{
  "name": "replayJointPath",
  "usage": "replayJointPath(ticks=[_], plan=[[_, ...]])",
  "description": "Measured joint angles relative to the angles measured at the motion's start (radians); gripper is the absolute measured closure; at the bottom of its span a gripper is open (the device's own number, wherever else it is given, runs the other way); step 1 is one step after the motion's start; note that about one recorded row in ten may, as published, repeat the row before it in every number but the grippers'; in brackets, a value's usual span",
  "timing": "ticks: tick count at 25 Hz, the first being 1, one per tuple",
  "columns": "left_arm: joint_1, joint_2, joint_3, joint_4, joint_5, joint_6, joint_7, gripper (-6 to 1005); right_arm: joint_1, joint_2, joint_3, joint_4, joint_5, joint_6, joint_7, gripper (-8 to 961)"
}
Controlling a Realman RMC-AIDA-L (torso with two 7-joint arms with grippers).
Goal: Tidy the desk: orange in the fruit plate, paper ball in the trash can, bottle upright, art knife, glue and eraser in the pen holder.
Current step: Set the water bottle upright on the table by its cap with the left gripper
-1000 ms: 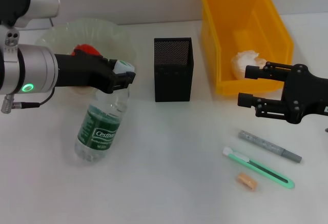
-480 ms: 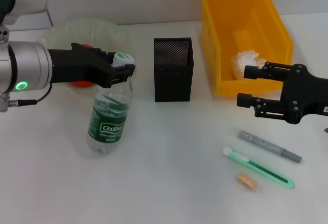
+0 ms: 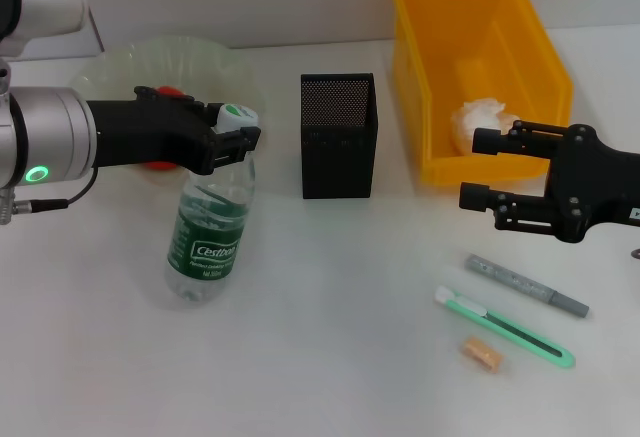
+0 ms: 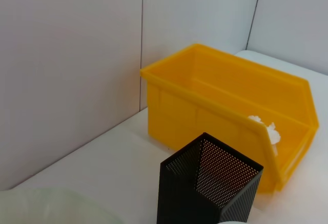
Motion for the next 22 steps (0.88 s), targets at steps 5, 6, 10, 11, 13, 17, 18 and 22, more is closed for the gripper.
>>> replayJointPath(ticks=[5,6,10,11,13,17,18,22], plan=[[0.018,0.001,-0.003,0.000,-0.038,-0.010,0.030,561,0.000,0.000,0.000,-0.002,0.001,-0.001,0.000,255],[0.022,0.001,-0.003,0.000,-0.045,-0.013,0.035,561,0.001,0.000,0.000,-0.002,0.001,-0.001,0.000,255],[0.039,0.002,-0.005,0.002,-0.061,-0.023,0.052,561,0.004,0.000,0.000,-0.003,0.001,-0.002,0.000,256],[0.042,0.002,-0.005,0.002,-0.062,-0.024,0.055,561,0.005,0.000,0.000,-0.003,0.001,-0.001,0.000,257],[0.048,0.001,-0.005,0.002,-0.062,-0.026,0.060,561,0.007,0.000,0.000,-0.003,0.001,-0.001,0.000,257],[0.057,0.000,-0.005,0.003,-0.064,-0.029,0.065,561,0.015,0.000,0.000,-0.001,-0.001,0.001,0.001,257],[0.060,0.000,-0.005,0.004,-0.068,-0.030,0.071,561,0.015,0.000,0.000,-0.001,-0.001,0.001,0.001,257],[0.070,-0.001,-0.005,0.005,-0.107,-0.041,0.104,561,0.020,0.000,0.000,0.000,-0.005,0.005,0.001,257]])
